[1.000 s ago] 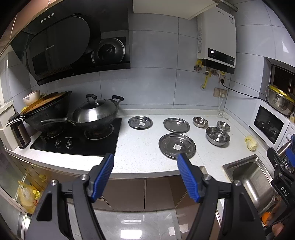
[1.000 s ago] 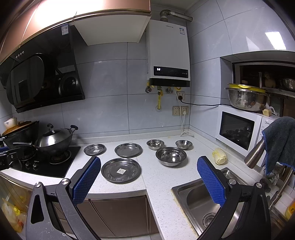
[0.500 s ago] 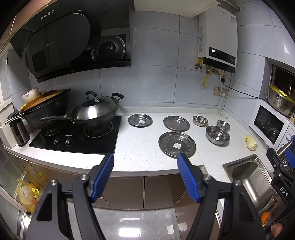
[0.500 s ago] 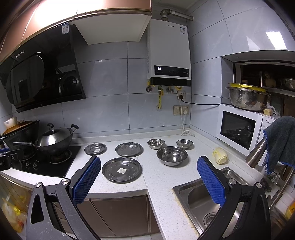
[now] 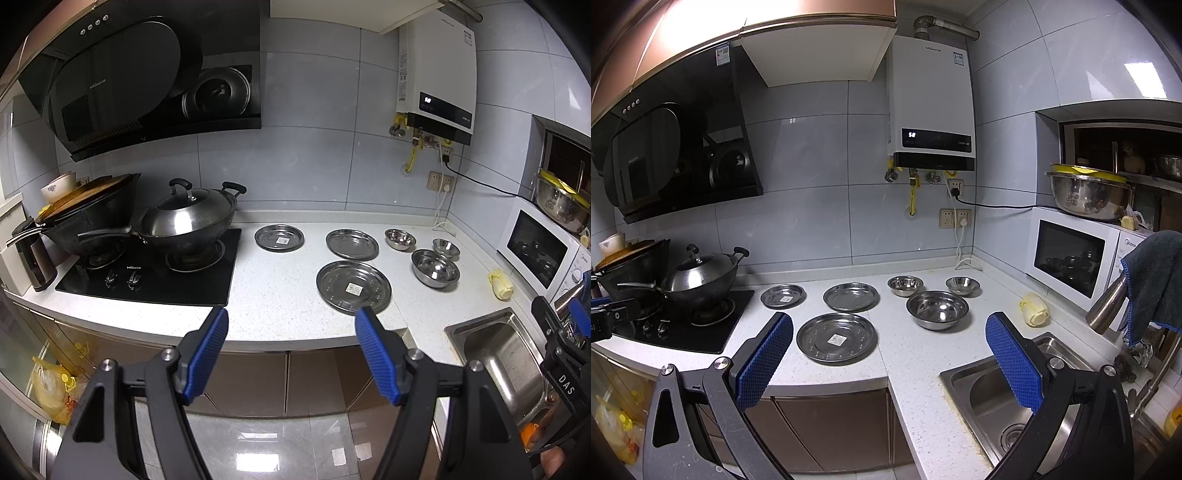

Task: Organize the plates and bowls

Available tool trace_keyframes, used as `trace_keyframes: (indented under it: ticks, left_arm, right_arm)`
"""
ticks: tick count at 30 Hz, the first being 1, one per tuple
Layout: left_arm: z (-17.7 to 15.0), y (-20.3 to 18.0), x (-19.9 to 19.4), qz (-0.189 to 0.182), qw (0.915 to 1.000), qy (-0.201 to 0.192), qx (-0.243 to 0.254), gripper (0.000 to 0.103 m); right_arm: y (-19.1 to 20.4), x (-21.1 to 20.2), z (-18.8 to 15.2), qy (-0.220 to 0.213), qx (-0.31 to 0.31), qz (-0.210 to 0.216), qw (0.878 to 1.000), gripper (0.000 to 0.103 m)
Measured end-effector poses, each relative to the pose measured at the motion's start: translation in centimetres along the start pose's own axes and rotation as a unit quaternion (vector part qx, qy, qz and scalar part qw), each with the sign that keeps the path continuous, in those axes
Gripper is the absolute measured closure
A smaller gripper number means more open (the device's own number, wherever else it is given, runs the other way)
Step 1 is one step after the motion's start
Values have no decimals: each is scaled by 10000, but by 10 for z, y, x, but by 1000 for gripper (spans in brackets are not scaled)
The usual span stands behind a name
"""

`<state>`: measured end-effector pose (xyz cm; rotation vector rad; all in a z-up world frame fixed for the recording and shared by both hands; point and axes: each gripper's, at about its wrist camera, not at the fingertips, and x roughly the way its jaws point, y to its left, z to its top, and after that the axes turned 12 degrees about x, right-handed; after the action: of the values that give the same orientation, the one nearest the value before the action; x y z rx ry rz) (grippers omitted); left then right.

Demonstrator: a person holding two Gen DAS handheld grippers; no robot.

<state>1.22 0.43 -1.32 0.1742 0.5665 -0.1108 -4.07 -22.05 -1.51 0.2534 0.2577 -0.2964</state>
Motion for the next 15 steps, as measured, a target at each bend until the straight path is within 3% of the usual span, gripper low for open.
trace_keyframes:
  ticks: [15]
  left_arm:
    - [-2,15,12,-30,10000,76,6,33]
  right_arm:
    - [15,10,-2,65,-33,-6,10000,1]
